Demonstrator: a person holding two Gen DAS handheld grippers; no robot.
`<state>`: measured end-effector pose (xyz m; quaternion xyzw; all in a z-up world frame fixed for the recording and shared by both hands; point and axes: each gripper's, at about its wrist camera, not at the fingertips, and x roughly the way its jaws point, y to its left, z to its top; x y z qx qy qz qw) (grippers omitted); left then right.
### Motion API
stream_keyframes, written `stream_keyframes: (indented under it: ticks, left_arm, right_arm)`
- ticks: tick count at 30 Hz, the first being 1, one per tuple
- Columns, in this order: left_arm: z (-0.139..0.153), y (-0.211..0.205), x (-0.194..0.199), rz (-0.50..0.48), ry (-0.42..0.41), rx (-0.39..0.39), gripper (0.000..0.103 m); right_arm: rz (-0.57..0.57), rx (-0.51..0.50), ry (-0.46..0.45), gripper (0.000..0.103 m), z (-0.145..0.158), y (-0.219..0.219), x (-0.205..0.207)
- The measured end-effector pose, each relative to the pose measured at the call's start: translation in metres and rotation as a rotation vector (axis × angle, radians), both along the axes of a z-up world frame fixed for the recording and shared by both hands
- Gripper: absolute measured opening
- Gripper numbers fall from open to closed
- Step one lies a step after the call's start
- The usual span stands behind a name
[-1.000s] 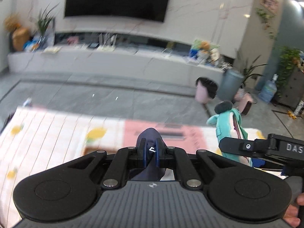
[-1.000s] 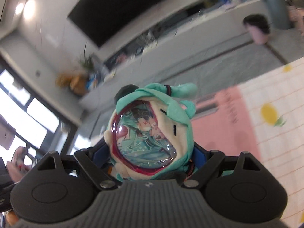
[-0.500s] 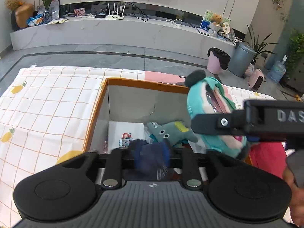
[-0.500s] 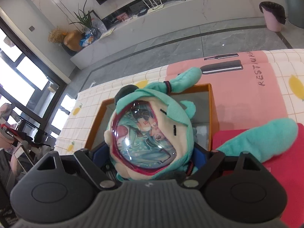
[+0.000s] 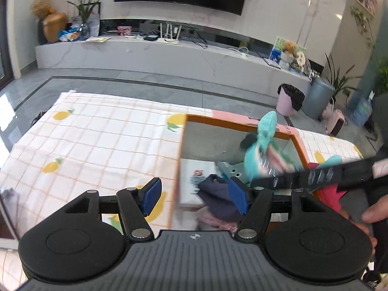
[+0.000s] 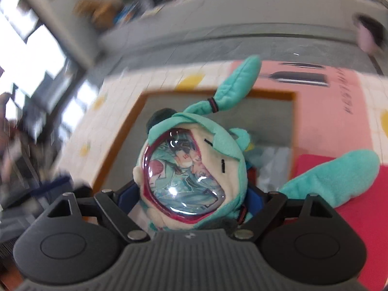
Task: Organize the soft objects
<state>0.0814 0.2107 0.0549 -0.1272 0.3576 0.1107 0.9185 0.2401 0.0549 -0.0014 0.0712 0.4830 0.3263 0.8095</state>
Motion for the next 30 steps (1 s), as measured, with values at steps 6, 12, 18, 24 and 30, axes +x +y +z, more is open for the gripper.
stream_keyframes:
  ticks: [6,12,18,24,30]
  left_arm:
    - [-0.006,0.012,-0.009,0.021,0.032,-0.012,0.074]
    - [-0.003,0.012,-0.015,0.011,0.015,-0.032,0.074]
    - [0.002,0.01,-0.019,0.007,-0.005,-0.043,0.074]
    - [0.01,0.006,-0.02,0.003,-0.018,-0.013,0.075]
    - [0.022,-0.002,-0.025,-0.002,-0.01,-0.035,0.075]
  right_arm:
    - [0.135,-0.238,-0.102,0.087,-0.011,0.042,-0.018]
    - [0.174,-0.297,-0.149,0.086,-0.021,0.061,-0.025]
    - [0.28,-0.232,-0.134,0.087,-0.025,0.075,-0.035]
    - [0.279,-0.226,-0.138,0.099,-0.021,0.069,-0.036]
    - [0.253,-0.141,-0.26,0.1,0.019,0.038,-0.047]
